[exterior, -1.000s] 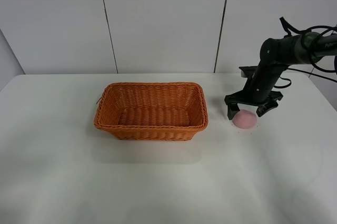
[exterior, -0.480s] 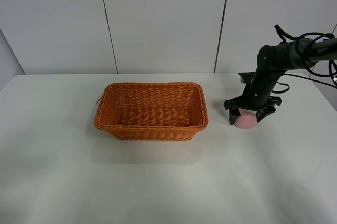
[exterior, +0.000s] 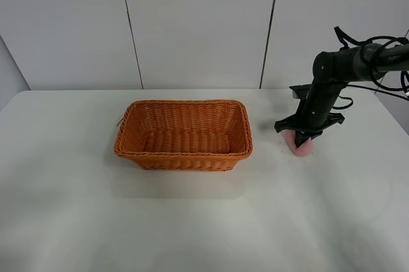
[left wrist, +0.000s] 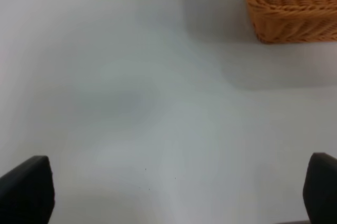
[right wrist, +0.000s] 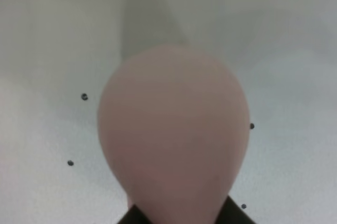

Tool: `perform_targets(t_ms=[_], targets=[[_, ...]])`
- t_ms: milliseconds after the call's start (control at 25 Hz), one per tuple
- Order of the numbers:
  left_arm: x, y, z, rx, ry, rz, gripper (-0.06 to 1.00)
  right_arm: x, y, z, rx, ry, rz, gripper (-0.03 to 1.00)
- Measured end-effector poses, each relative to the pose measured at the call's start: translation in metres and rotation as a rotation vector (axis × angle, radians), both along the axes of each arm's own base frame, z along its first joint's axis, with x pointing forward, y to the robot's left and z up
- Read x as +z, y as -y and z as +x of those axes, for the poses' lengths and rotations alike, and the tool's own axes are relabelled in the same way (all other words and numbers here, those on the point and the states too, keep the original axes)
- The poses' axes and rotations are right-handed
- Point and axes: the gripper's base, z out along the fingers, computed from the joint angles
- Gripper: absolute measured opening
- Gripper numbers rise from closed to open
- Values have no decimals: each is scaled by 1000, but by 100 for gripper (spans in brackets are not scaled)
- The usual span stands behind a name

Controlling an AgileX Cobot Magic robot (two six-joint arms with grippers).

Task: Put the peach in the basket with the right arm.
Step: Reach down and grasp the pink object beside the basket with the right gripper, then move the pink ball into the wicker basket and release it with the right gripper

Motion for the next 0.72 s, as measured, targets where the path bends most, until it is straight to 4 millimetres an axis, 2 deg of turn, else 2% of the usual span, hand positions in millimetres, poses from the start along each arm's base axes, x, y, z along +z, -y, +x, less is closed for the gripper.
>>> perform_targets(t_ms=[80, 160, 360, 480, 720], targets=[[0, 0, 0, 0, 0, 0, 98, 12, 0, 1, 1, 3, 0, 1], [0, 0, 0, 0, 0, 0, 98, 32, 0, 5, 3, 31, 2, 1], [0, 0, 0, 0, 0, 0, 98, 100, -1, 9, 6, 135, 8, 1], [0, 0, 0, 0, 0, 0, 98, 132, -1, 9, 9, 177, 12, 1], [0, 0, 0, 0, 0, 0, 98, 161, -7, 4, 25, 192, 14, 1]])
